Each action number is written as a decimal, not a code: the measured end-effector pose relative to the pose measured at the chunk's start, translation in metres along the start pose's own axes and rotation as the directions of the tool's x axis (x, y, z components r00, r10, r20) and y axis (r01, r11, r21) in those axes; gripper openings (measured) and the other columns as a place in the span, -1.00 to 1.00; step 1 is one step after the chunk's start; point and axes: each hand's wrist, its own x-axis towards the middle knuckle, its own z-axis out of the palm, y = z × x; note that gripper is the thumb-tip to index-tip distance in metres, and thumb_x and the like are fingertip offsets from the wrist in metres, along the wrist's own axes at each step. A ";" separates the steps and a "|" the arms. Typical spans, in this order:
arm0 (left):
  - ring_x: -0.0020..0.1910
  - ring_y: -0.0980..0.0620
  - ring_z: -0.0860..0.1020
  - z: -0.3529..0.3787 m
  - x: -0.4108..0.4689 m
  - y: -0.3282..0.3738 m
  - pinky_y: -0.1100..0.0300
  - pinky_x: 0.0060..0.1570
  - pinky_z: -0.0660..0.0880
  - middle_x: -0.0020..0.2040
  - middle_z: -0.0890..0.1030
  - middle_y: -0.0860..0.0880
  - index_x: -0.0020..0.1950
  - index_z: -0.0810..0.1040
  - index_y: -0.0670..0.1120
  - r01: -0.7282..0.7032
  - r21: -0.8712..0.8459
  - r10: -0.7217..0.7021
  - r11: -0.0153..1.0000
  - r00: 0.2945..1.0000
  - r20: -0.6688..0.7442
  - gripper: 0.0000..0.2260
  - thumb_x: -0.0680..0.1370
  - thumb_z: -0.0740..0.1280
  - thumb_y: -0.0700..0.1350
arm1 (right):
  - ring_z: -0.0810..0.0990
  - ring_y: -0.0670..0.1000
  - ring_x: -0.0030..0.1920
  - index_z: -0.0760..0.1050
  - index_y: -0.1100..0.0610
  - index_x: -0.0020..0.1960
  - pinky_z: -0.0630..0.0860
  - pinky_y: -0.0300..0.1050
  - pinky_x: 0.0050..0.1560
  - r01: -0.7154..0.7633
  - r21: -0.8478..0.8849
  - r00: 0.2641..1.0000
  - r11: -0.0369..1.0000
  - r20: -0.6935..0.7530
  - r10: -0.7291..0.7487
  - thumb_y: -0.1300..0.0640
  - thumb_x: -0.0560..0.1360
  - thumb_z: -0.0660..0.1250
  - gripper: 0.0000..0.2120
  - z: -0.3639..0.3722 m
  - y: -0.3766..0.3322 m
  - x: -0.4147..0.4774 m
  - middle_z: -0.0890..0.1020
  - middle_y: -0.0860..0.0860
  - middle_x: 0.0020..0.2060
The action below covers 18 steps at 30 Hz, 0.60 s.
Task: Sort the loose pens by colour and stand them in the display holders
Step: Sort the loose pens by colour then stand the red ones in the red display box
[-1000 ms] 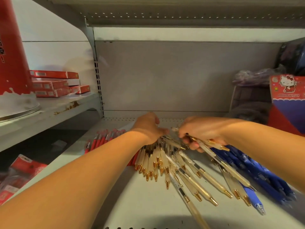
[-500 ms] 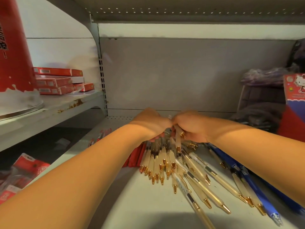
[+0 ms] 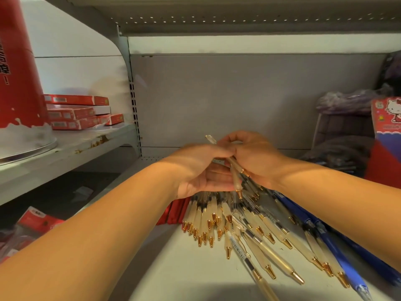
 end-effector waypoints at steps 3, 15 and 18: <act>-0.22 -0.04 0.67 -0.003 0.001 -0.005 0.08 -0.18 0.67 0.00 0.67 -0.22 0.22 0.54 -0.29 -0.016 0.059 0.020 0.998 0.997 -0.072 -0.73 0.56 0.38 -0.21 | 0.67 0.17 0.04 0.62 0.12 0.07 0.63 0.04 0.08 -0.012 0.049 0.992 0.999 0.123 0.006 0.23 0.61 0.26 -0.84 -0.003 0.003 0.001 0.69 0.16 -0.02; -0.56 0.08 0.56 -0.016 0.008 -0.007 0.34 -0.55 0.45 -0.30 0.62 -0.15 0.00 0.53 -0.30 0.210 0.648 -0.073 0.732 0.970 -0.231 -0.91 0.56 0.37 -0.28 | 0.53 -0.07 -0.06 0.50 0.02 0.07 0.48 -0.18 -0.07 0.047 -0.829 0.945 0.558 0.218 0.244 0.26 0.49 0.33 -0.79 -0.031 0.031 0.007 0.57 -0.04 -0.06; -0.41 -0.03 0.64 -0.009 0.011 -0.014 0.15 -0.28 0.65 -0.23 0.67 -0.16 0.05 0.53 -0.27 0.242 0.729 -0.151 0.640 0.970 -0.189 -0.85 0.58 0.37 -0.19 | 0.51 -0.07 -0.08 0.53 0.06 0.01 0.37 -0.26 -0.22 0.051 -0.835 0.953 0.547 0.205 0.223 0.27 0.48 0.34 -0.84 -0.026 0.037 0.006 0.57 -0.01 -0.06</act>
